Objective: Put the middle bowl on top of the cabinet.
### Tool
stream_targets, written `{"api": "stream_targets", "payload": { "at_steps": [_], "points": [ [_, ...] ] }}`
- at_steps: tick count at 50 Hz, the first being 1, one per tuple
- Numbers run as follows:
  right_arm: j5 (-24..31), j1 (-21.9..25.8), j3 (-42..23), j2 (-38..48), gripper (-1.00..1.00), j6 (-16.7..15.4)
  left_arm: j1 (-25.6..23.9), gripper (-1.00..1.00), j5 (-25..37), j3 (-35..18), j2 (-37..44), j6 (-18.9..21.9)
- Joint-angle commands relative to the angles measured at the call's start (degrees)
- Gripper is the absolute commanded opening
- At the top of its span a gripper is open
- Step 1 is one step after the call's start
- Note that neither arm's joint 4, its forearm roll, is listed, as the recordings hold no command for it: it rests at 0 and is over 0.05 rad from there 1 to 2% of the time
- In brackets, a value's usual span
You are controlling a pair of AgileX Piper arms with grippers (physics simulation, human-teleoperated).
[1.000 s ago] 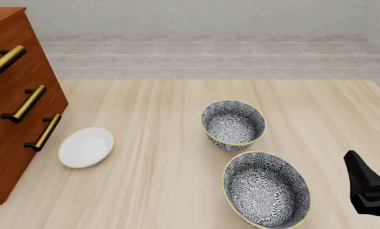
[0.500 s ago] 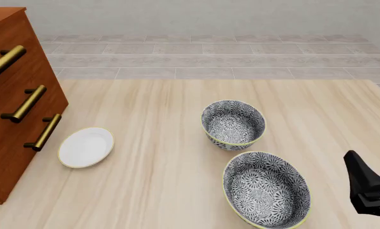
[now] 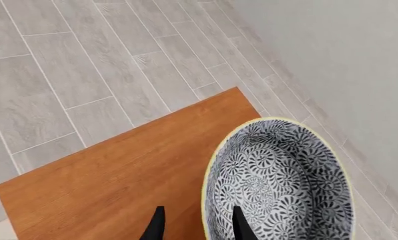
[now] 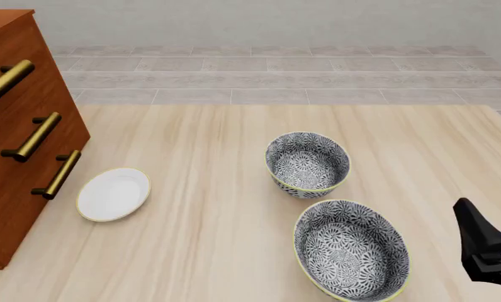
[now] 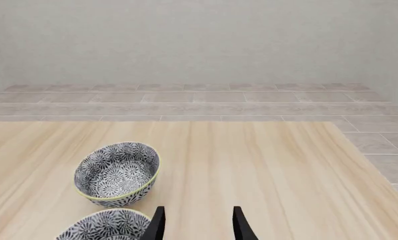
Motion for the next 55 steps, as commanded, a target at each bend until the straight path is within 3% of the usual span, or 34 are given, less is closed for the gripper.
{"api": "stream_targets", "payload": {
  "at_steps": [1, 55],
  "points": [
    [0.15, -0.05, 0.00, -0.18, 1.00, -0.01, 0.09, 1.00, 0.10, 0.24, -0.08, -0.27],
    [0.34, -0.11, -0.01, -0.77, 1.00, -0.04, -4.48, 1.00, 0.91, 2.51, -10.65, -3.47]
  ]
}}
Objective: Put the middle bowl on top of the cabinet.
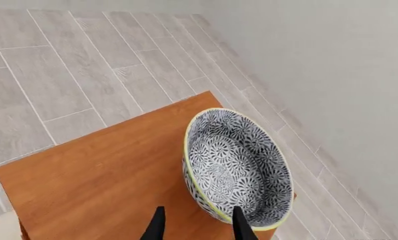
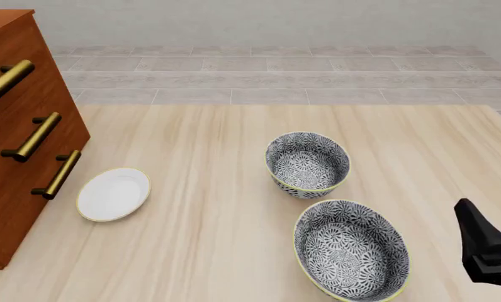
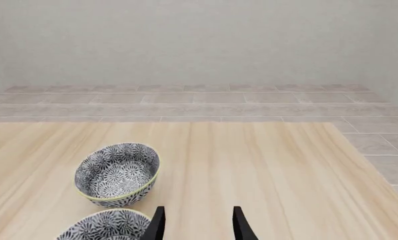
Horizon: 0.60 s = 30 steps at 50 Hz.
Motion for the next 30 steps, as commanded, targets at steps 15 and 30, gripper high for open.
{"api": "stream_targets", "payload": {
  "at_steps": [15, 30],
  "points": [
    [-0.25, -0.20, 0.03, -0.23, 1.00, -0.10, -3.87, 1.00, 1.39, 1.24, -7.13, -1.69],
    [0.37, -0.34, 0.02, -1.04, 1.00, -0.23, -5.69, 1.00, 1.21, 2.97, -10.48, -1.83]
  ]
}}
